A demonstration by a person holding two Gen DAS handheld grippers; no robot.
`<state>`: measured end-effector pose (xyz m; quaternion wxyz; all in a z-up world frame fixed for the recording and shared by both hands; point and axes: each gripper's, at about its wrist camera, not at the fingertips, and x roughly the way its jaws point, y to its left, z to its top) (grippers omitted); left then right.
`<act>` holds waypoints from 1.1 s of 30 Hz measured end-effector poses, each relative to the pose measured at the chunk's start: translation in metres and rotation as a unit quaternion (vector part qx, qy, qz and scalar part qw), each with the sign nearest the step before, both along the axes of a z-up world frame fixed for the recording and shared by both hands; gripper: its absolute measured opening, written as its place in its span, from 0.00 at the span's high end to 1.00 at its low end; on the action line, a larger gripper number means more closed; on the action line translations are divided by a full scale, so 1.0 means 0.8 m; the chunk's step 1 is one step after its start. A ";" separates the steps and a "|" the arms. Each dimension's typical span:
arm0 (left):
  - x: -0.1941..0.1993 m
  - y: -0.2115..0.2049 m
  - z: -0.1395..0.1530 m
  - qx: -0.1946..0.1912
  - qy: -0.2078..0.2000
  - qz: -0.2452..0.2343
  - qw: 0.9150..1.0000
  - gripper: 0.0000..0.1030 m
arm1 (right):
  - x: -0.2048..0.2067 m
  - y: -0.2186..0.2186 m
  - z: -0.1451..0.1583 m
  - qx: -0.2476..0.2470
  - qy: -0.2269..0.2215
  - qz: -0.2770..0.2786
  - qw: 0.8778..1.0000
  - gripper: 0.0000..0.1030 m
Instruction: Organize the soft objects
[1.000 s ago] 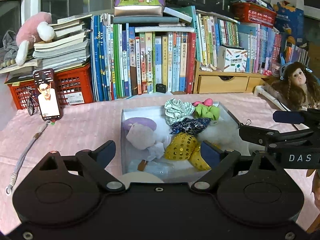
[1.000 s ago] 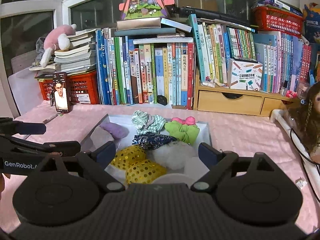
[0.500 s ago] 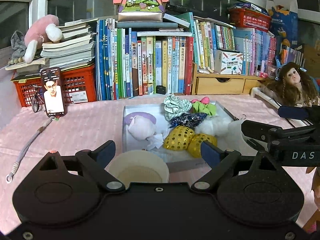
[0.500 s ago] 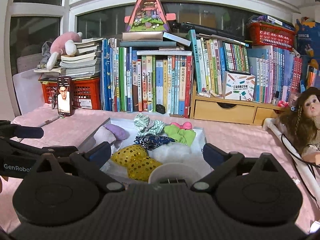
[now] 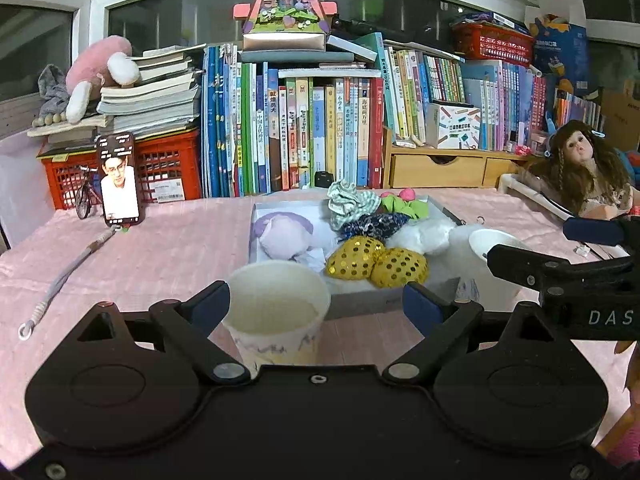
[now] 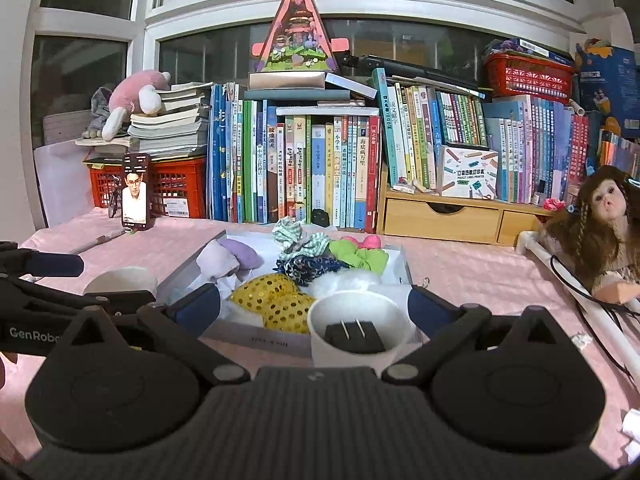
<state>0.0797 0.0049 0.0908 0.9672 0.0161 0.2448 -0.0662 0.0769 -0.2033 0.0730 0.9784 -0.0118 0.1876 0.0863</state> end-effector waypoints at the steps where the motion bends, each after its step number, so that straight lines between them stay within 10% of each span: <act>1: -0.004 0.000 -0.003 -0.002 0.000 0.002 1.000 0.10 | -0.003 0.000 -0.002 0.001 0.000 0.000 1.000 0.00; 33: -0.043 -0.001 -0.104 -0.006 0.032 0.056 0.998 0.07 | -0.045 -0.007 -0.105 0.010 0.054 -0.055 0.997 0.00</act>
